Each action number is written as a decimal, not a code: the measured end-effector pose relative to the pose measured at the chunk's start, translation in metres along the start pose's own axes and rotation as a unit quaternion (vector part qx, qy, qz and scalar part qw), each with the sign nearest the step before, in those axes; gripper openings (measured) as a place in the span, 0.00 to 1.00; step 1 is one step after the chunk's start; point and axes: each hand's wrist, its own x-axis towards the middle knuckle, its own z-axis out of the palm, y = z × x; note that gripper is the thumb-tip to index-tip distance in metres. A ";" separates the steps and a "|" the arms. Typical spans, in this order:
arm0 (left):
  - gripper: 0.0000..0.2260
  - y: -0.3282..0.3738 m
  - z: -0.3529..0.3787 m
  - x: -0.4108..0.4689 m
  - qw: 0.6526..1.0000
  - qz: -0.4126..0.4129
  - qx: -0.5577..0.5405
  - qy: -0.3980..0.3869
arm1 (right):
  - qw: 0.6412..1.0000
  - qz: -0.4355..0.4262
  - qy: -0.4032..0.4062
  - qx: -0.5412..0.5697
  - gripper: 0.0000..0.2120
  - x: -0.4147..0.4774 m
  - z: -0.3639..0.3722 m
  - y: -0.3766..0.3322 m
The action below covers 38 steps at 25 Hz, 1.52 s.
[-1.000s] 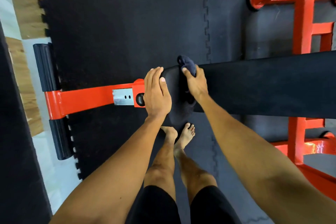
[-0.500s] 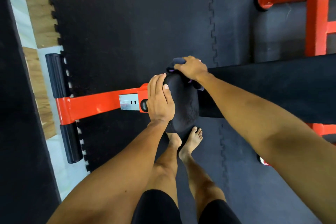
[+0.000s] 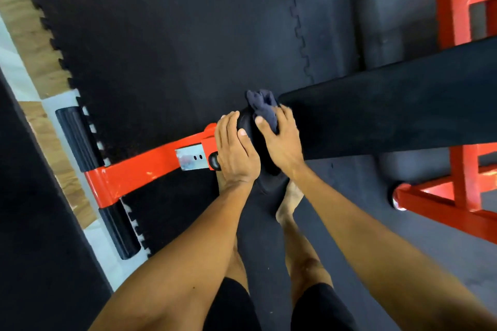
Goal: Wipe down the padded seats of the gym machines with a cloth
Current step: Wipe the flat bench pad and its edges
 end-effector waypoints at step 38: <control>0.19 -0.012 -0.022 0.019 0.975 0.168 0.056 -0.132 | 0.919 0.311 0.196 0.144 0.18 -0.066 0.019 0.052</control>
